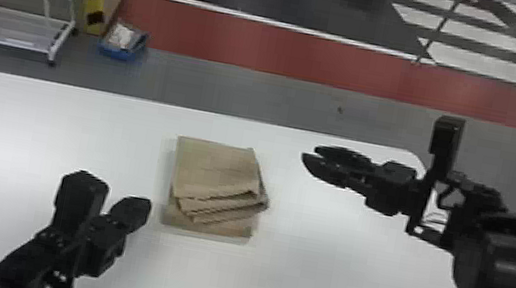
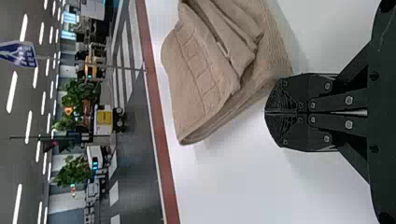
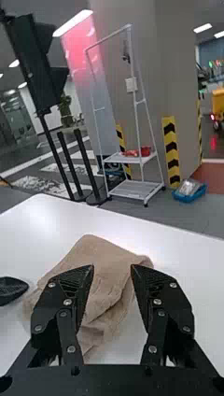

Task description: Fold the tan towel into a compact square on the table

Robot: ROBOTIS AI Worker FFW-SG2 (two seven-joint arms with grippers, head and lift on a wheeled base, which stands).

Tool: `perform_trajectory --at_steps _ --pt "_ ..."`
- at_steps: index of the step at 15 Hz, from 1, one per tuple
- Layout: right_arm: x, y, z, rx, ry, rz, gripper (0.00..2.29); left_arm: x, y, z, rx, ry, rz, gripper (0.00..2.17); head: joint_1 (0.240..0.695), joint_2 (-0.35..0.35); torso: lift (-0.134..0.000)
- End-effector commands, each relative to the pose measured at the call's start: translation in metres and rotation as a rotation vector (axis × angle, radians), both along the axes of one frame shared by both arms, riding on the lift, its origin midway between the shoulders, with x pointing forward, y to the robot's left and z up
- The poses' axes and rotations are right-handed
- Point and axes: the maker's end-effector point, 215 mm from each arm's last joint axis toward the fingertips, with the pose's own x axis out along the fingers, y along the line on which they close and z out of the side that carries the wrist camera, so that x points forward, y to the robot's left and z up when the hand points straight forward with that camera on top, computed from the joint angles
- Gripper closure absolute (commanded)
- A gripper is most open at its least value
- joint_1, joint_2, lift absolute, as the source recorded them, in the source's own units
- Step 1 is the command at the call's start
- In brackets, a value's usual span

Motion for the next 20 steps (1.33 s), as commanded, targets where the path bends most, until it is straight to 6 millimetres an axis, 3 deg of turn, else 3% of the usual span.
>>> perform_trajectory --at_steps 1,3,4,5,7,11,15,20 --pt "0.008 0.028 0.037 -0.244 -0.297 0.137 0.08 0.007 0.036 0.023 -0.017 -0.038 0.065 2.14 0.695 -0.162 -0.109" --pt "0.008 0.056 0.035 -0.453 -0.357 0.275 0.08 0.011 0.068 0.036 -0.027 -0.055 0.119 2.14 0.695 -0.107 -0.109" --pt "-0.001 0.073 0.032 -0.543 -0.406 0.389 0.09 0.009 0.076 0.034 -0.032 -0.049 0.135 2.14 0.695 -0.059 -0.109" --pt "-0.011 0.081 0.017 -0.603 -0.37 0.467 0.09 0.01 0.082 0.034 -0.03 -0.048 0.14 2.14 0.695 -0.031 -0.109" --pt "-0.023 0.083 -0.012 -0.673 -0.276 0.555 0.1 0.011 0.083 0.031 -0.022 -0.032 0.136 2.14 0.695 0.023 -0.109" --pt "-0.029 0.09 -0.068 -0.861 -0.209 0.625 0.19 0.014 0.084 0.033 -0.017 -0.033 0.133 2.14 0.695 0.036 -0.109" --pt "-0.03 0.105 -0.107 -1.005 -0.234 0.691 0.22 0.018 0.082 0.032 -0.014 -0.033 0.129 2.14 0.695 0.047 -0.109" --pt "-0.014 0.131 -0.134 -1.087 -0.348 0.69 0.22 0.024 0.081 0.023 -0.009 -0.016 0.123 2.14 0.695 0.068 -0.109"
